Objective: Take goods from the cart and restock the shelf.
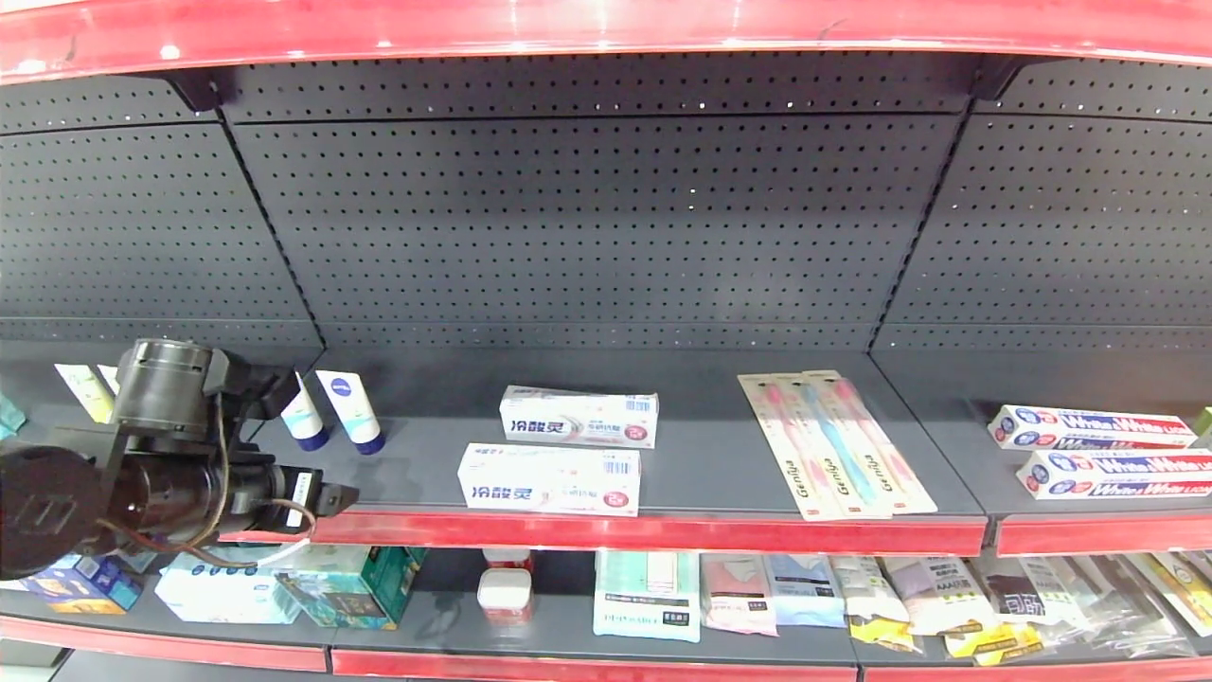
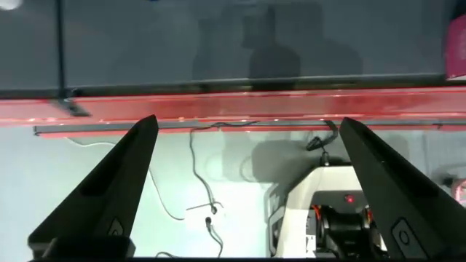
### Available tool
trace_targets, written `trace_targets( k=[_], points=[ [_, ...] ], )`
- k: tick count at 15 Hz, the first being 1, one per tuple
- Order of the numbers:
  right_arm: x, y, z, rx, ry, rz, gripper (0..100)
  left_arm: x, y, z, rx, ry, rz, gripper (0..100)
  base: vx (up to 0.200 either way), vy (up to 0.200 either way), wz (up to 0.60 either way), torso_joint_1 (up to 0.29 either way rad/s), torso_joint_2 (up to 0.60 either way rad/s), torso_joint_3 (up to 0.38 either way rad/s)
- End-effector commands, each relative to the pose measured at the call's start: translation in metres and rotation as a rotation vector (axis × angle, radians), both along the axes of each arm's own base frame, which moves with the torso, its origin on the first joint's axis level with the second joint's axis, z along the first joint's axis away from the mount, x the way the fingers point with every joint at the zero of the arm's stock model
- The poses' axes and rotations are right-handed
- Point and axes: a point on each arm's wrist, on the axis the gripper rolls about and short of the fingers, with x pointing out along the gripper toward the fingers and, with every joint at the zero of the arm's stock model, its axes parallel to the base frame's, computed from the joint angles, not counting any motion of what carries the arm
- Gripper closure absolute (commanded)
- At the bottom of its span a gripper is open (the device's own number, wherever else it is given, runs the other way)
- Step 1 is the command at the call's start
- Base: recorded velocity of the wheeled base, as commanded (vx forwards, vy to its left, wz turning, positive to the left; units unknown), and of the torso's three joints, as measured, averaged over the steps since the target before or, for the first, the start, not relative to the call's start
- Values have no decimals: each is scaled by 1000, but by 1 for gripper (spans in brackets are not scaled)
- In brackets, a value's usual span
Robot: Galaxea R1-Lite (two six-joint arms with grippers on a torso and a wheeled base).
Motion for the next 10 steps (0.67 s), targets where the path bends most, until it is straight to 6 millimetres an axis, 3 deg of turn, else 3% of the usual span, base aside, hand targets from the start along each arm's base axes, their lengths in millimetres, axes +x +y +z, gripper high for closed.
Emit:
trace_targets(
  k=[1, 10],
  points=[
    [0, 0, 0, 0, 2, 0, 0, 7, -10, -10, -20, 31, -25, 0, 0, 0, 0, 0, 0, 0],
    [0, 0, 0, 0, 2, 0, 0, 37, -37, -21, -59, -18, -71, 0, 0, 0, 0, 0, 0, 0]
  ],
)
